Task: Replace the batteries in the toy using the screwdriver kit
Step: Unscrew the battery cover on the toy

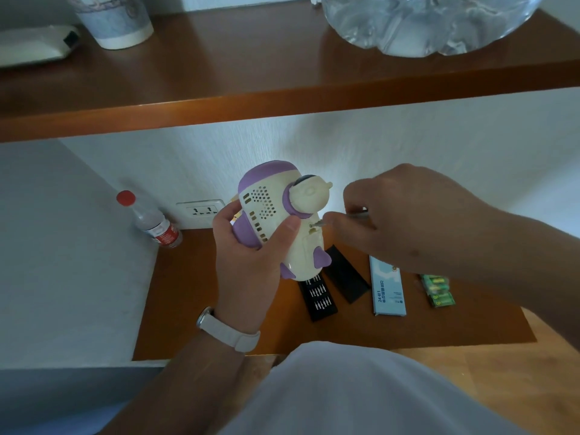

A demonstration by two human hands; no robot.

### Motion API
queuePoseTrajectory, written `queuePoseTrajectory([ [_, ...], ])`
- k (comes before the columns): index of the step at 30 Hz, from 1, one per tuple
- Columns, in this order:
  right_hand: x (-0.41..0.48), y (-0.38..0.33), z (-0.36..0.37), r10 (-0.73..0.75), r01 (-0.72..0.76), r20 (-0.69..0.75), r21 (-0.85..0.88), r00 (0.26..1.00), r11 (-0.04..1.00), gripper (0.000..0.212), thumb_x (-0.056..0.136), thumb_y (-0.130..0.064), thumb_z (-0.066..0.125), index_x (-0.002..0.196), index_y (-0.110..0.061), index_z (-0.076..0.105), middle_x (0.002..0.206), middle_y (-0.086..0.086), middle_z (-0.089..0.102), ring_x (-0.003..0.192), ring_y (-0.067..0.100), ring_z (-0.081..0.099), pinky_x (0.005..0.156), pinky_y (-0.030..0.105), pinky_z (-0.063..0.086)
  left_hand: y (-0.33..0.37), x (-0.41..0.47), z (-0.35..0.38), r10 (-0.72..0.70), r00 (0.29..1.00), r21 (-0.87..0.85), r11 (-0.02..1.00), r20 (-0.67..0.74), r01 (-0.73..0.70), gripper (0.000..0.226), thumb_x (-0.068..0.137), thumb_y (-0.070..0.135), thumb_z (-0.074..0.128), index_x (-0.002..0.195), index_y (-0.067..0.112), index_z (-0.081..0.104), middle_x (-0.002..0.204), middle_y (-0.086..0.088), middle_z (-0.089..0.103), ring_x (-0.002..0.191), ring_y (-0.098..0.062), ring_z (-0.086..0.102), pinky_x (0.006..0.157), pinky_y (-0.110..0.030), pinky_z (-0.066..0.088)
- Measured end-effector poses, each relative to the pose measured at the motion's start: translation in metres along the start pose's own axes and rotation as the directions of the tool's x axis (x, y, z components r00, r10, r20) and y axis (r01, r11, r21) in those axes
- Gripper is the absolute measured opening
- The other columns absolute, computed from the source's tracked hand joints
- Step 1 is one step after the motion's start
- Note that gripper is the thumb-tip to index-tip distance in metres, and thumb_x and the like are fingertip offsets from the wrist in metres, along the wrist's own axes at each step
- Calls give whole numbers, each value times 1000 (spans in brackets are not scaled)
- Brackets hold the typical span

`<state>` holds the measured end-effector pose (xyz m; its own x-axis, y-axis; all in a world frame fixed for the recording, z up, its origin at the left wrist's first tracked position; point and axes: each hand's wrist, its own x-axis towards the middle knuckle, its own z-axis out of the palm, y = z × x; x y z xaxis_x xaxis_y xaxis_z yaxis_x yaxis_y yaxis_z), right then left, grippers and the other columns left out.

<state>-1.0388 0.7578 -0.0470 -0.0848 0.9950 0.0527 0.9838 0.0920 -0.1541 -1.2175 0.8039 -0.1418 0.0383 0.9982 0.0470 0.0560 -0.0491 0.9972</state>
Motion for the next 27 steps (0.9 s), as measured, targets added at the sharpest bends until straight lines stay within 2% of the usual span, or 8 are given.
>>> queuePoseTrajectory([
  [4,-2,1,0,-3,3,41,-10,999,1000,44,83,-58,23,61,-24,38,52,-6,40,46,7,37,47,26,23,2,0,0,-11,999,-19,1000,33,11,67,55,56,76,112,41,43,91,39,63,94,9,66,59,-14,55],
  [7,-5,2,0,-3,1,38,56,999,998,37,85,-55,32,74,-23,45,58,-8,43,51,7,40,48,27,30,2,0,1,-19,999,-21,1000,41,20,68,56,55,75,113,41,42,90,39,62,94,9,66,59,-14,55],
  [10,-8,0,1,-5,3,19,108,1000,994,22,93,-42,49,82,-24,44,62,-8,42,54,8,40,49,26,28,0,0,2,-24,999,-12,1000,45,24,64,60,50,75,114,42,42,89,40,61,93,9,65,60,-14,55],
  [13,-9,-1,2,2,-4,30,97,1000,995,16,94,-39,50,86,-25,45,63,-7,45,54,8,43,48,24,30,-2,0,1,-29,998,-13,999,50,30,61,63,47,76,114,42,42,89,40,61,94,9,65,60,-14,55],
  [16,-10,-2,3,24,-28,47,82,999,996,35,86,-55,34,84,-25,52,58,-8,47,51,9,46,47,25,31,-3,0,1,-40,998,-21,999,52,41,65,60,50,76,115,41,43,91,38,62,95,7,66,61,-15,56],
  [19,-8,-1,6,39,-44,62,75,997,996,48,85,-60,26,70,-22,51,52,-5,46,47,10,46,48,26,32,-3,0,1,-47,998,-24,999,52,48,66,58,51,76,114,41,43,91,39,62,95,8,65,61,-14,56],
  [23,-4,3,8,37,-41,50,88,998,995,47,94,-52,33,59,-20,39,49,-4,39,45,10,40,49,27,28,-3,1,0,-56,997,-32,998,51,58,67,55,55,77,112,43,43,93,36,63,95,6,67,61,-16,56],
  [27,-4,2,6,27,-32,40,122,999,992,35,92,-51,42,77,-20,52,58,-7,45,50,8,42,49,24,26,-3,1,0,-60,997,-30,998,42,61,70,52,58,76,113,42,43,99,27,64,96,3,67,61,-16,56],
])
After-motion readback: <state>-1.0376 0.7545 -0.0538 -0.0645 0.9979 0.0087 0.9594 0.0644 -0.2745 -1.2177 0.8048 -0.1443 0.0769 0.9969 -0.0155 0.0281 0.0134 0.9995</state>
